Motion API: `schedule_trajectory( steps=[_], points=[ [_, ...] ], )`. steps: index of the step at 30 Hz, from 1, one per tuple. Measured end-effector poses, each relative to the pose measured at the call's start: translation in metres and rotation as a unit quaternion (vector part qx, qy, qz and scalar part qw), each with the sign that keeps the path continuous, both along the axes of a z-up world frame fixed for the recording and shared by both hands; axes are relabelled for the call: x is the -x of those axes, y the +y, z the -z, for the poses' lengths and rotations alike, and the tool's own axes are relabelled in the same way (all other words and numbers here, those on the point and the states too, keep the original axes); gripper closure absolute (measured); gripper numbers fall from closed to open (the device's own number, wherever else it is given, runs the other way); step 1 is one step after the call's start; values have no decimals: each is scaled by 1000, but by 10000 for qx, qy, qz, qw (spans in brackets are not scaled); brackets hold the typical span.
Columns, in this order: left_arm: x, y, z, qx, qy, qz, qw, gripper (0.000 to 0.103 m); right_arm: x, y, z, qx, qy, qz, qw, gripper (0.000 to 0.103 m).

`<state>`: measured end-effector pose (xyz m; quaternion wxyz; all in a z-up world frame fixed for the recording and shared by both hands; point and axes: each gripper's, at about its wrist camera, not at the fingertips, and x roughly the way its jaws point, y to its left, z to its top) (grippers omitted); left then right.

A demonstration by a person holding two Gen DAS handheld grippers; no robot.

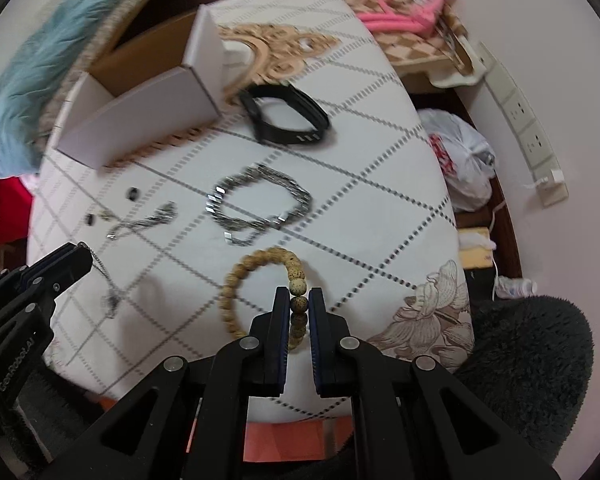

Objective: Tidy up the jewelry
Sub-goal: 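Carry both held pieces into the cardboard box and open both tools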

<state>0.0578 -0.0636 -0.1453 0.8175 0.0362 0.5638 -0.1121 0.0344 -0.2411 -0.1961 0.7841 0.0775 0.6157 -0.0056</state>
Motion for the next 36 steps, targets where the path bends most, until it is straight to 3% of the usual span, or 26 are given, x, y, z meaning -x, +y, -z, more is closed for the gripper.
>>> schedule_trajectory(
  steps=[9, 19, 25, 30, 36],
  points=[
    [-8, 22, -54, 527, -351, -234, 9977, 95, -12, 22, -56, -323, -562, -304, 9974, 94],
    [-64, 37, -125, 917, -924, -334, 9909, 95, -71, 52, -129, -750, -1212, -792, 9866, 94],
    [-116, 52, -114, 1020, -695, -456, 9913, 95, -135, 79, -142, -551, -1336, -1036, 9841, 94],
    [-161, 61, -81, 1089, -218, -526, 9924, 95, -184, 91, -118, -489, -1016, -1090, 9876, 94],
    [-194, 65, -57, 1114, 85, -714, 9912, 94, -219, 102, -87, -647, -622, -1199, 9887, 94]
  ],
)
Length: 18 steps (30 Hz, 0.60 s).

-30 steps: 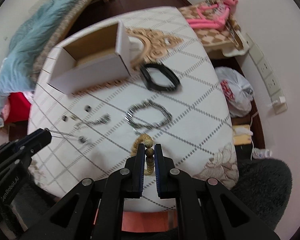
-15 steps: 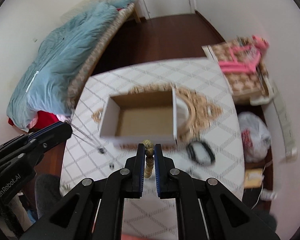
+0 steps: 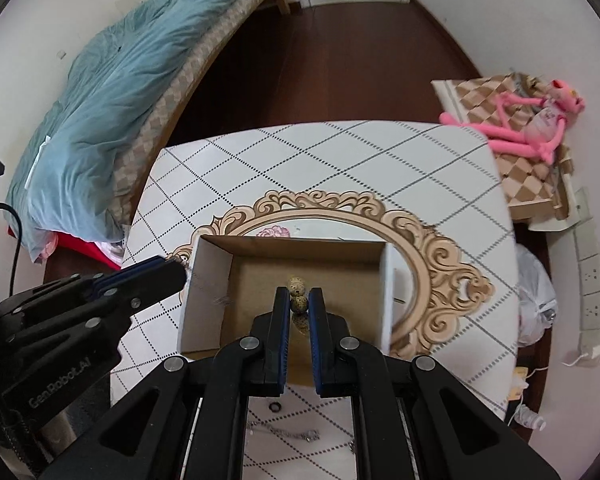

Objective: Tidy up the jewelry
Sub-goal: 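Carry both held pieces into the cardboard box and open both tools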

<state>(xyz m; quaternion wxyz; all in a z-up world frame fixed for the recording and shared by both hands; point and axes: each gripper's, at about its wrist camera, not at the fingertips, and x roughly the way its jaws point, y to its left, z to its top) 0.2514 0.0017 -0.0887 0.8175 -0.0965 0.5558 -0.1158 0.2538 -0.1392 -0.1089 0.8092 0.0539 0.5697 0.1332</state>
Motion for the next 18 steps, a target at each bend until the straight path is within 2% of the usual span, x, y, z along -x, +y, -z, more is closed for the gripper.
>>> schedule_trajectory(
  steps=[3, 5, 6, 7, 8, 9, 10, 12, 14, 16, 17, 18],
  points=[
    [-10, 4, 6, -9, 153, -147, 9998, 92, -13, 2, 10, -140, 230, -66, 9996, 93],
    [-13, 5, 10, -175, 192, -247, 9994, 91, -22, 0, 22, -106, 491, -73, 9987, 93],
    [-12, 6, 11, -276, 178, -268, 9991, 85, -26, -3, 30, -79, 669, -61, 9977, 87],
    [-13, 6, 12, -387, 180, -293, 9987, 71, -28, -6, 35, -12, 785, 8, 9969, 71],
    [-11, 7, 13, -542, 152, -335, 9979, 61, -28, -10, 37, 27, 795, 54, 9968, 61],
    [-9, 8, 13, -665, 103, -374, 9970, 39, -26, -14, 38, 61, 752, 95, 9971, 47],
    [-8, 9, 14, -786, 66, -418, 9960, 29, -24, -17, 38, 103, 701, 130, 9974, 43],
    [-3, 13, 15, -997, -30, -485, 9938, 29, -20, -22, 37, 278, 609, 174, 9976, 42],
    [3, 15, 19, -1210, -36, -552, 9911, 29, -14, -24, 36, 550, 493, 212, 9970, 32],
    [7, 17, 23, -1336, -46, -583, 9893, 28, -7, -25, 36, 754, 414, 243, 9960, 16],
    [10, 17, 26, -1423, -50, -603, 9880, 25, -3, -24, 37, 893, 358, 263, 9950, 14],
    [14, 16, 29, -1528, -68, -619, 9863, 12, 2, -23, 38, 1066, 282, 276, 9935, 12]
  ],
)
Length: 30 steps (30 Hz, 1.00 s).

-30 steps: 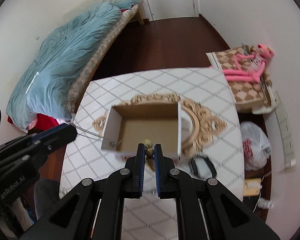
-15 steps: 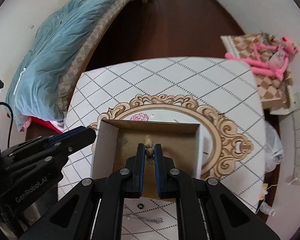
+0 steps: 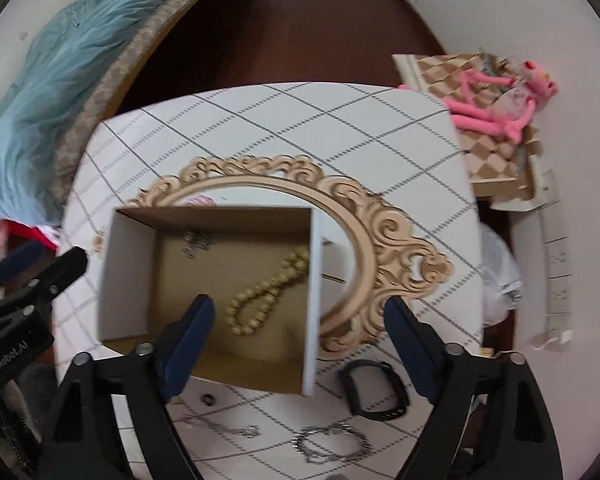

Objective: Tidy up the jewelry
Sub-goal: 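Carry both held pieces into the cardboard box and open both tools, then lift both open tools out of the box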

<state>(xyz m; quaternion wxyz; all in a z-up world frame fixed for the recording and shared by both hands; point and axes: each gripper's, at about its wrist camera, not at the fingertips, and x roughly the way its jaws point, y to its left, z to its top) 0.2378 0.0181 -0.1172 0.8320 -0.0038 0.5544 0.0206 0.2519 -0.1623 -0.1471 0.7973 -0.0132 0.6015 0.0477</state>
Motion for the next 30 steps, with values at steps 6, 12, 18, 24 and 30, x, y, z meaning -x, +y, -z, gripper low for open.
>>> schedule_trajectory(
  steps=[6, 12, 18, 24, 30],
  points=[
    [19, -4, 9, -246, -114, 4, 9996, 1, 22, 5, 14, 292, -38, 10, 9996, 6],
    [30, -5, 3, -255, -243, -55, 9994, 1, 34, 6, 15, 348, -141, 111, 9992, 5],
    [41, -3, -14, -175, -440, -128, 9988, 1, 45, 5, -3, 258, -344, 225, 9988, 5],
    [62, -1, -36, -175, -612, -173, 9978, 1, 67, 7, -33, 209, -706, 294, 9968, 5],
    [88, 2, -56, -223, -806, -154, 9964, 1, 94, 6, -65, 167, -1054, 364, 9936, 5]
  ],
)
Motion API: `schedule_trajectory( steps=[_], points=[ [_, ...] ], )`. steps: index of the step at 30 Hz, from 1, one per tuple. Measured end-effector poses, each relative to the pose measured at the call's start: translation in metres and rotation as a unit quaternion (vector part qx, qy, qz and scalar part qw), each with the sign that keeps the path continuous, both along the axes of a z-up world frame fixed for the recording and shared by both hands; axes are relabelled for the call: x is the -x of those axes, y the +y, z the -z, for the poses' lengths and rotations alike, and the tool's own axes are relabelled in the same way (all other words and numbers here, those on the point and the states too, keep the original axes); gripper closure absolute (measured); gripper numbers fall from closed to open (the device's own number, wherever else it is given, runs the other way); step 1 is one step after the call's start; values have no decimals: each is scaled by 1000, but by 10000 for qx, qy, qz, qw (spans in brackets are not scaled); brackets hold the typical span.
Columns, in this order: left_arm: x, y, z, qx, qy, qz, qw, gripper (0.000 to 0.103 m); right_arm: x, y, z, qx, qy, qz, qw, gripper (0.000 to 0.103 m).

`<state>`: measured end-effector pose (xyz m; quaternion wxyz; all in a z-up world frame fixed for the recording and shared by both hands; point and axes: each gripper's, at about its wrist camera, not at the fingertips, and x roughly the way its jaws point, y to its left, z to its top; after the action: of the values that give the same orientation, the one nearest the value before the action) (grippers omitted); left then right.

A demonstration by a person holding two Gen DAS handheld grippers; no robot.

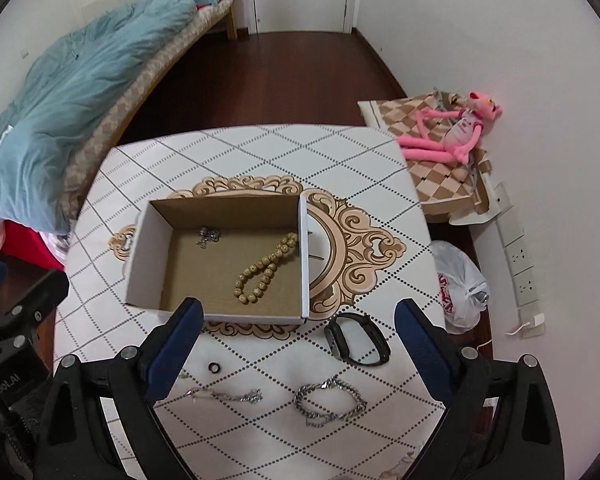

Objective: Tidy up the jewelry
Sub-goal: 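Lift both open tools out of the box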

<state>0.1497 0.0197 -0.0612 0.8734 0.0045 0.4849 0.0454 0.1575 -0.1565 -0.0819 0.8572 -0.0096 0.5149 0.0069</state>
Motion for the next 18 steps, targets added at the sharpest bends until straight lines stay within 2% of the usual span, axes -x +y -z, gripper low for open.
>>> schedule_trajectory(
  steps=[11, 15, 18],
  points=[
    [41, 5, -22, 82, -165, 44, 9998, 1, 49, 3, -45, -133, -454, -35, 9989, 5],
    [50, 8, -18, 120, -153, -71, 9998, 1, 58, 0, -44, -251, -460, 10, 9986, 5],
    [54, 10, -4, 97, -113, -144, 9998, 1, 63, -13, -30, -340, -387, 188, 9985, 5]
  ],
)
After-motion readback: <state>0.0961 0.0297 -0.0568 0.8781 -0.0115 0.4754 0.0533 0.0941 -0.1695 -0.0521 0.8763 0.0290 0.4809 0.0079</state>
